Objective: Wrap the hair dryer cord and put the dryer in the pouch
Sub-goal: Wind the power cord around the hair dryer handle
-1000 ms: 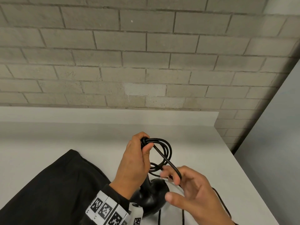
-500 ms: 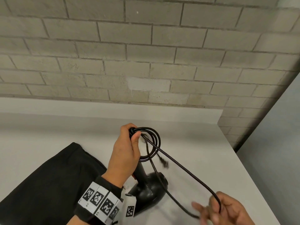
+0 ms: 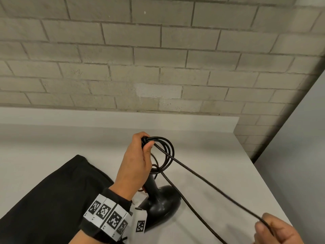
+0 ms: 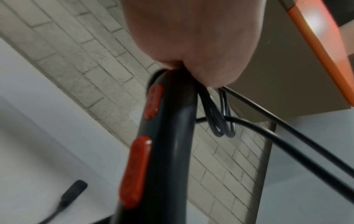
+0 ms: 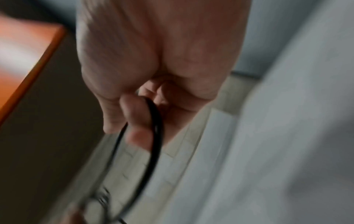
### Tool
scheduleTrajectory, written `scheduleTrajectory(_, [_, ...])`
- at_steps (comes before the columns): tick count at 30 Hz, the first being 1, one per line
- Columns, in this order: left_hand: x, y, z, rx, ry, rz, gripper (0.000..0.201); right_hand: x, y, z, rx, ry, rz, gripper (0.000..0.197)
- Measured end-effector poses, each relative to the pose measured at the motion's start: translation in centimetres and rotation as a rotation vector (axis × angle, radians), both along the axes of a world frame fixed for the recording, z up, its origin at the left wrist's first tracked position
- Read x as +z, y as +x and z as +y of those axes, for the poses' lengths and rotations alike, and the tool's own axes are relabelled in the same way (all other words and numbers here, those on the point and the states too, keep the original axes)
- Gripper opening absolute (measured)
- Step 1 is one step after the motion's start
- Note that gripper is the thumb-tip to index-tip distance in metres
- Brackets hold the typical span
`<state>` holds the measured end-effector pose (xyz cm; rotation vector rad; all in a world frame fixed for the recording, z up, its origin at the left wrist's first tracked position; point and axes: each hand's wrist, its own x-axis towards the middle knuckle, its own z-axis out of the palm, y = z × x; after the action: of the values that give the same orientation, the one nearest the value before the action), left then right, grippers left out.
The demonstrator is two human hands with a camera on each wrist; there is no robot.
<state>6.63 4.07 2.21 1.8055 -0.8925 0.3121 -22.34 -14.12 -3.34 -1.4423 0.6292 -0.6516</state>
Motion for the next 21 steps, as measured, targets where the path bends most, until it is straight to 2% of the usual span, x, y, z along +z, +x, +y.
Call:
scheduleTrajectory(2, [0.1, 0.0, 0.2, 0.0, 0.006, 0.004, 0.022, 0.4, 0.3, -1.0, 0.034, -0.052, 0.157, 0.051])
scheduleTrajectory(3, [0.1, -0.1, 0.2, -0.007, 0.011, 0.002, 0.022, 0.7, 0.4, -1.3, 0.024, -0.034, 0.178, 0.052])
scheduleTrajectory(6, [0.1, -0.4, 0.0, -0.011, 0.018, -0.004, 0.024, 0.1, 0.0, -2.0, -0.087, -0.113, 0.2, 0.048])
scheduleTrajectory(8, [0.1, -0.4, -0.2, 0.0, 0.014, 0.008, 0.027, -1.5, -0.5, -2.6, -0.153, -0.139, 0.12, 0.045])
scheduleTrajectory(10, [0.2, -0.2, -0.3, 0.014, 0.015, 0.022, 0.031, -1.9, -0.4, -1.6, -0.126, 0.088, -0.059, 0.043])
scheduleTrajectory(11, [0.2, 0.0, -0.3, 0.019, 0.016, 0.028, 0.032, -1.9, -0.2, -0.8, -0.053, 0.209, -0.117, 0.046])
scheduleTrajectory(12, [0.2, 0.1, -0.2, 0.022, 0.018, 0.032, 0.032, -2.0, 0.0, -0.3, 0.009, 0.239, -0.122, 0.055])
scheduleTrajectory(13, [0.3, 0.2, 0.0, 0.02, 0.02, 0.034, 0.032, -2.0, 0.1, -0.1, 0.03, 0.115, -0.055, 0.061])
scheduleTrajectory(14, [0.3, 0.2, 0.2, 0.01, 0.023, 0.029, 0.03, -2.2, -0.4, -0.1, 0.048, -0.092, 0.063, 0.06])
scheduleTrajectory(16, [0.2, 0.3, 0.4, -0.015, 0.047, 0.01, 0.029, -2.2, -0.8, -1.1, 0.126, -0.313, 0.311, 0.06])
scheduleTrajectory(19, [-0.1, 0.4, 0.5, -0.031, 0.102, -0.009, 0.035, -0.7, -0.6, -1.5, 0.118, -0.445, 0.496, 0.066])
scheduleTrajectory(21, [-0.1, 0.3, 0.4, -0.043, 0.128, -0.019, 0.038, -0.8, -1.1, -2.2, 0.018, -0.464, 0.47, 0.072])
